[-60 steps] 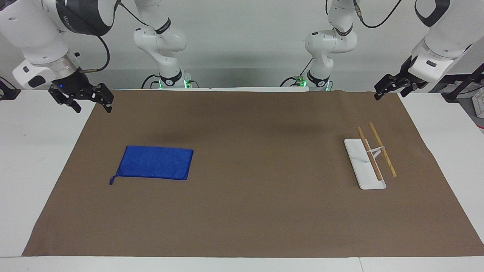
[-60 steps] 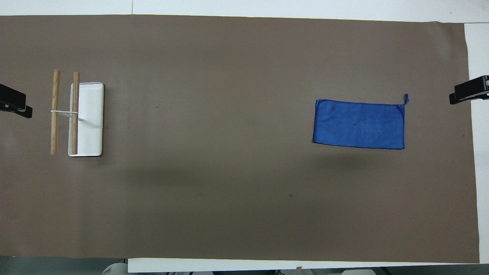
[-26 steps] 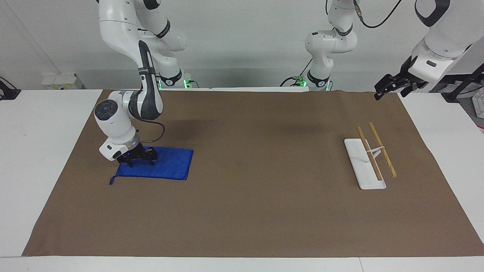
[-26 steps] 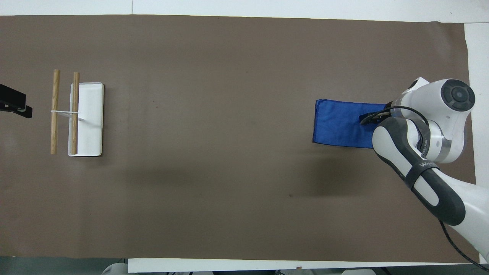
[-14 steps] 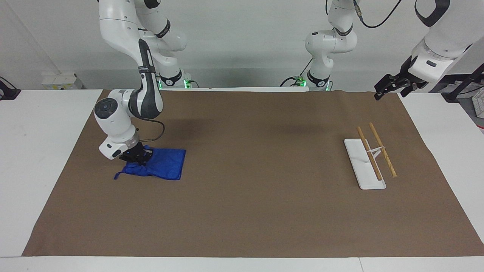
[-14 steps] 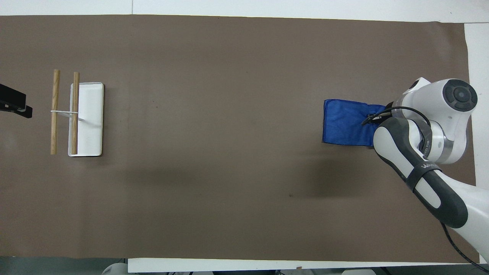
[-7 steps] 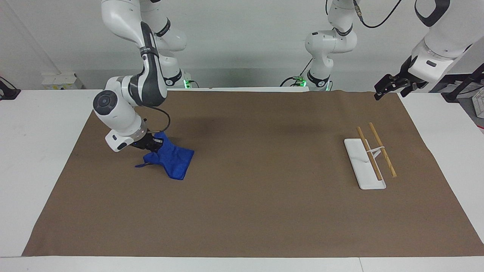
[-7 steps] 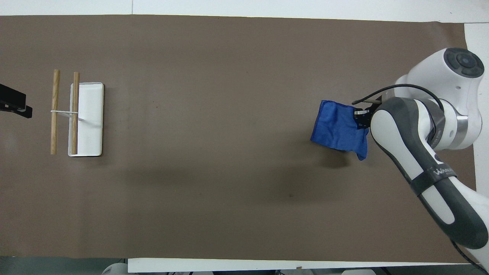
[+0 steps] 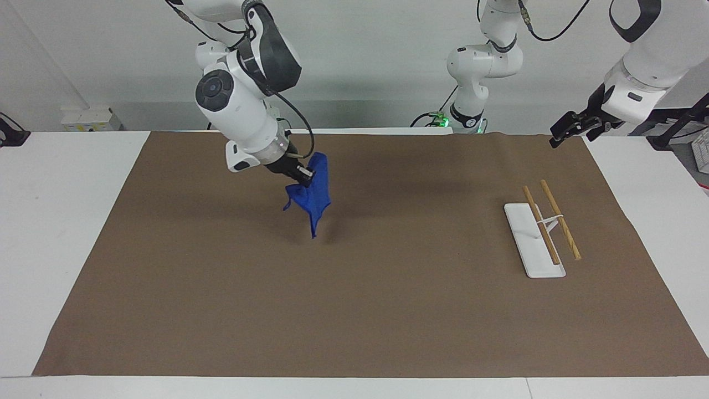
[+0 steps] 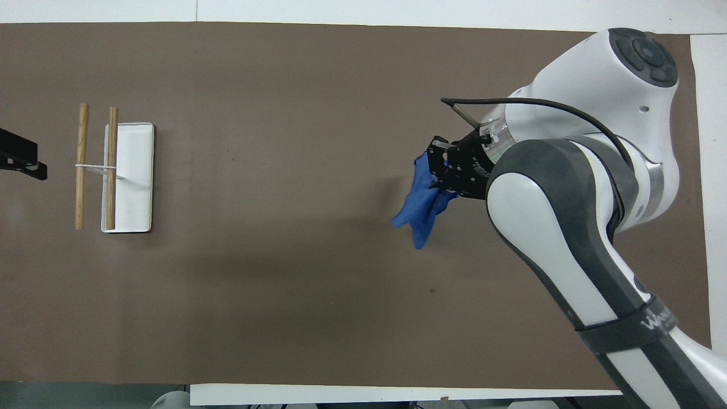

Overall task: Right arm passes towel to left arm to hang
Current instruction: 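Lift the towel with the right gripper while the left gripper approaches, then grasp the hanging towel with the left gripper beside the right gripper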

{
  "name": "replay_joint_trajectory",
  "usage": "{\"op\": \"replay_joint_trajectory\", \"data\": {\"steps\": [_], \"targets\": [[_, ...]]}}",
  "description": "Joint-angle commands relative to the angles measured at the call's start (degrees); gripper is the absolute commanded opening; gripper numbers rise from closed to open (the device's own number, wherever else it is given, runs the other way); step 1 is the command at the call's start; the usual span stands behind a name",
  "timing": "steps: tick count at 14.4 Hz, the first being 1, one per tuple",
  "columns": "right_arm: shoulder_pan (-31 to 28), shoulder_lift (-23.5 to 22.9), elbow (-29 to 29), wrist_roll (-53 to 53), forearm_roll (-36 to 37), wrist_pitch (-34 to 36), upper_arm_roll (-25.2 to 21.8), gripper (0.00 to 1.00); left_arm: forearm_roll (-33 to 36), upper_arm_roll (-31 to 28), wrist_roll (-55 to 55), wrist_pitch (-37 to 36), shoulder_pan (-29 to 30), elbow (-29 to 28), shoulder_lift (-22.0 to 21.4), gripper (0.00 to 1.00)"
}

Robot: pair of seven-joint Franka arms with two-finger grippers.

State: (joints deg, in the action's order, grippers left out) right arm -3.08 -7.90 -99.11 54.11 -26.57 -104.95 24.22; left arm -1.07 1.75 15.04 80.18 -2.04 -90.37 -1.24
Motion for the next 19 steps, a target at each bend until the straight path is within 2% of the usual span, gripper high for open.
{"op": "replay_joint_trajectory", "data": {"steps": [1, 2, 5, 6, 8, 10, 13, 14, 17, 19], "targets": [[-0.79, -1.51, 1.73, 7.82, -8.91, -5.06, 3.46, 0.00, -3.22, 0.45, 17.67, 7.09, -2.69, -9.89, -5.52, 1.00], [-0.79, -1.59, 1.73, 11.24, -10.77, -8.56, 5.47, 0.00, -5.33, 0.54, 26.19, 7.97, -3.06, -11.39, -6.22, 1.00], [-0.61, -1.94, 1.64, 18.90, -15.69, -17.27, 10.22, 0.00, -11.23, 0.54, 42.04, 11.22, -5.77, -16.57, -8.94, 1.00], [-0.53, -2.38, 1.56, 21.10, -16.23, -20.26, 11.63, 0.00, -11.67, 0.63, 48.27, 14.01, -7.70, -18.59, -9.74, 1.00], [-0.26, -3.09, 1.47, 25.05, -16.32, -25.45, 14.79, 0.00, -15.25, 0.63, 63.90, 24.27, -9.03, -24.12, -11.85, 1.00], [0.88, -3.79, 1.55, 29.71, -16.32, -29.94, 16.47, 0.00, -17.03, 0.63, 76.67, 28.97, -11.83, -26.08, -11.94, 1.00], [0.97, -4.23, 1.47, 32.89, -16.32, -31.54, 18.06, 0.00, -19.32, 0.71, 85.40, 29.42, -13.42, -27.21, -12.47, 1.00], [0.97, -4.32, 1.55, 33.77, -16.32, -31.54, 18.41, 0.00, -19.41, 0.80, 87.08, 30.21, -15.78, -28.62, -13.43, 1.00], [0.97, -4.41, 1.64, 34.83, -16.24, -31.89, 19.55, 0.00, -19.50, 0.98, 90.25, 35.82, -19.04, -32.66, -15.19, 1.00], [0.97, -4.49, 1.73, 35.53, -16.24, -32.33, 19.64, 0.00, -19.50, 0.98, 91.57, 40.65, -19.49, -34.16, -14.85, 0.95]]}}
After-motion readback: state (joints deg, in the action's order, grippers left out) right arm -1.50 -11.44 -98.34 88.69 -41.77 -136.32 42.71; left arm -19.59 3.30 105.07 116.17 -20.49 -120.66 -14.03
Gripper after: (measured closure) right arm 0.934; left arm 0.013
